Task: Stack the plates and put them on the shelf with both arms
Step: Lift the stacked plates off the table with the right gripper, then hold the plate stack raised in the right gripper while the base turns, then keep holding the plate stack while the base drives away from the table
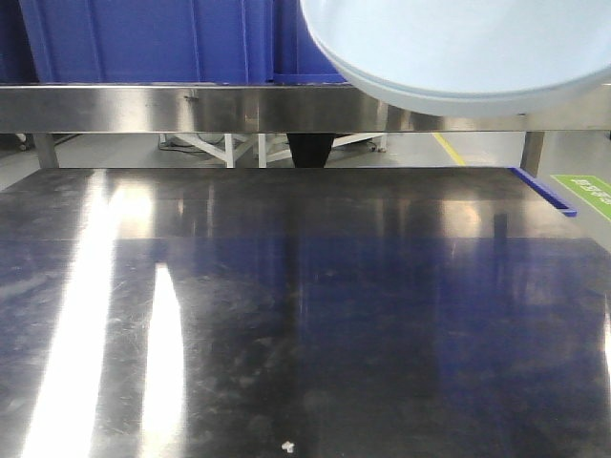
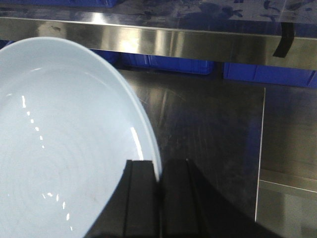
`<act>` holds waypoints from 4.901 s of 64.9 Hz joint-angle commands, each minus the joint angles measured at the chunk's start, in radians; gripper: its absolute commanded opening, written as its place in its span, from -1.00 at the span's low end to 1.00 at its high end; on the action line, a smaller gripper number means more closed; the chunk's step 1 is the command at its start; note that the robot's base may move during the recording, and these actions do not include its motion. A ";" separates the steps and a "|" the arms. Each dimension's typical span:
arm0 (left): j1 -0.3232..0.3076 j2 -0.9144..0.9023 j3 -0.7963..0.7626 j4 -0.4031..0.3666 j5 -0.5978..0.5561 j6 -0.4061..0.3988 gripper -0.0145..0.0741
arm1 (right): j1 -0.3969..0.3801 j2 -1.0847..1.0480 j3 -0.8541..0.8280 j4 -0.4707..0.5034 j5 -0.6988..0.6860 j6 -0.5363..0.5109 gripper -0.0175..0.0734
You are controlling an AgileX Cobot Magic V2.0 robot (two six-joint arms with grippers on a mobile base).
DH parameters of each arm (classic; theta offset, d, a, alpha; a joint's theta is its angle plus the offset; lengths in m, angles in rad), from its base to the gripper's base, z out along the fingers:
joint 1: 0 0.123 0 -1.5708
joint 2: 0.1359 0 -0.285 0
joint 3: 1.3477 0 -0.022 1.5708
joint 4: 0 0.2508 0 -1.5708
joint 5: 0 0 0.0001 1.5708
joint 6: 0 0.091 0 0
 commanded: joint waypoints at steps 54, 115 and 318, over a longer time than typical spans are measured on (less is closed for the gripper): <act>-0.002 -0.002 -0.031 0.007 -0.082 -0.010 -0.48 | -0.006 -0.325 0.207 0.026 -0.047 -0.003 -0.58; -0.002 -0.002 -0.031 0.007 -0.082 -0.010 -0.48 | -0.006 -0.325 0.207 0.026 -0.048 -0.003 -0.58; -0.002 -0.002 -0.031 0.007 -0.082 -0.010 -0.48 | -0.006 -0.325 0.207 0.026 -0.048 -0.003 -0.58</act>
